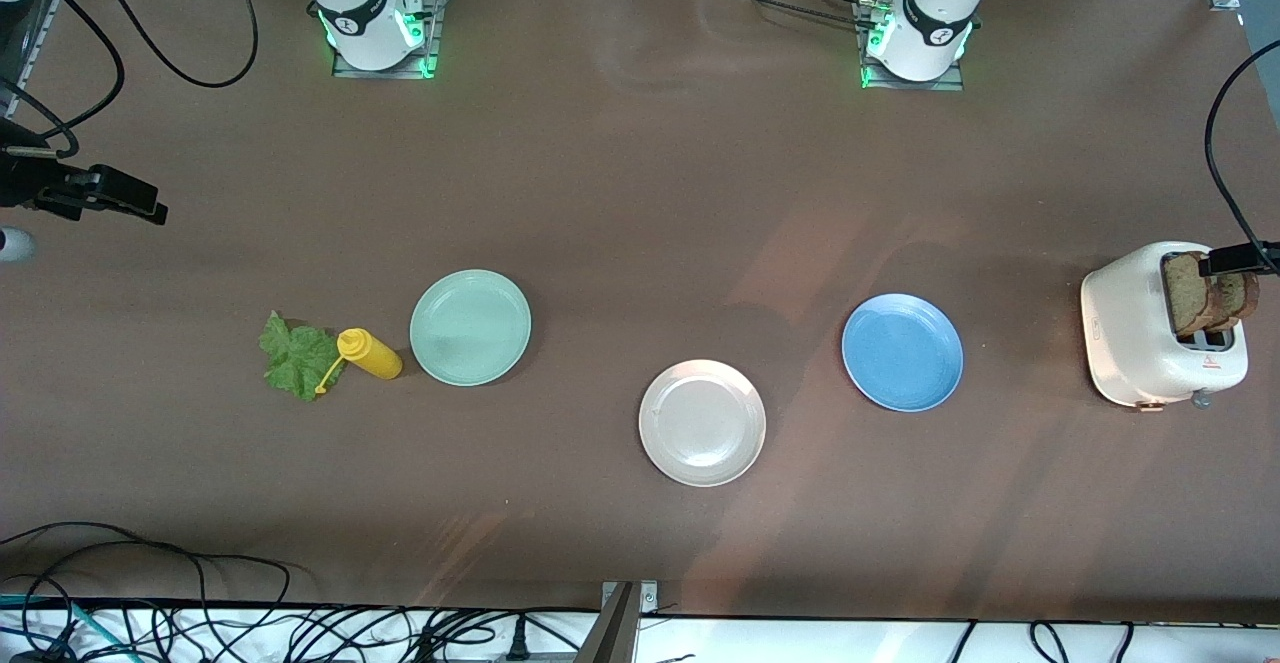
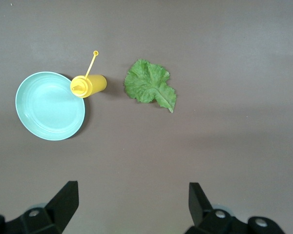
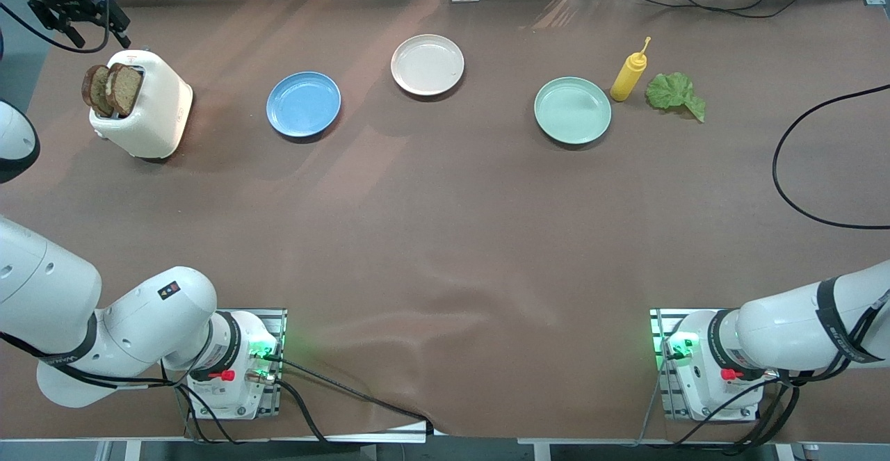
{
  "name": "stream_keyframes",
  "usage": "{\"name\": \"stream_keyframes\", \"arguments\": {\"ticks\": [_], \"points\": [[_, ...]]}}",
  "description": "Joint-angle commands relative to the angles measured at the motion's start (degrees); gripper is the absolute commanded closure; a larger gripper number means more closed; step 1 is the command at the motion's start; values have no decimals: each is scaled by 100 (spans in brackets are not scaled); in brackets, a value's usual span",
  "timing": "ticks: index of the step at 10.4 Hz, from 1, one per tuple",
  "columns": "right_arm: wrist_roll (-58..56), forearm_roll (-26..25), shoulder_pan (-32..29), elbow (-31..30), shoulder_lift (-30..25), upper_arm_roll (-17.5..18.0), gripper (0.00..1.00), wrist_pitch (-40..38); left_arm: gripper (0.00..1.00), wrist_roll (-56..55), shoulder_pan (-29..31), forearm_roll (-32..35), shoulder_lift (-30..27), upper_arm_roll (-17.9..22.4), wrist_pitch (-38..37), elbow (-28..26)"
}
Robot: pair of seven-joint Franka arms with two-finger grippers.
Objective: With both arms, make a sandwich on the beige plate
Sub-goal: 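Lower the left gripper onto a toaster bread slice and grasp it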
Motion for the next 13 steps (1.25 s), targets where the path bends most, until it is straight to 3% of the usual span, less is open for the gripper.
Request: {"name": "stream_keyframes", "arguments": {"ticks": [1,5,6,9,11,13], "points": [[-79,-64,-15,77,24,17,0,-16,0,138,-2,366,342,-44,146,5],[-79,-64,3,104,15,17,0,-16,0,129,-2,702,720,-44,137,-13],[-79,-56,3,104,15,26,0,-16,9,129,-2,702,738,-44,120,-22],[-70,-56,20,112,15,44,0,-16,69,112,-2,702,747,-44,84,-22],[-52,-56,38,113,15,53,0,-16,96,138,-2,1033,739,-18,14,-22],[-70,-56,38,113,15,44,0,-25,100,427,7,1150,712,-18,-4,22]]}}
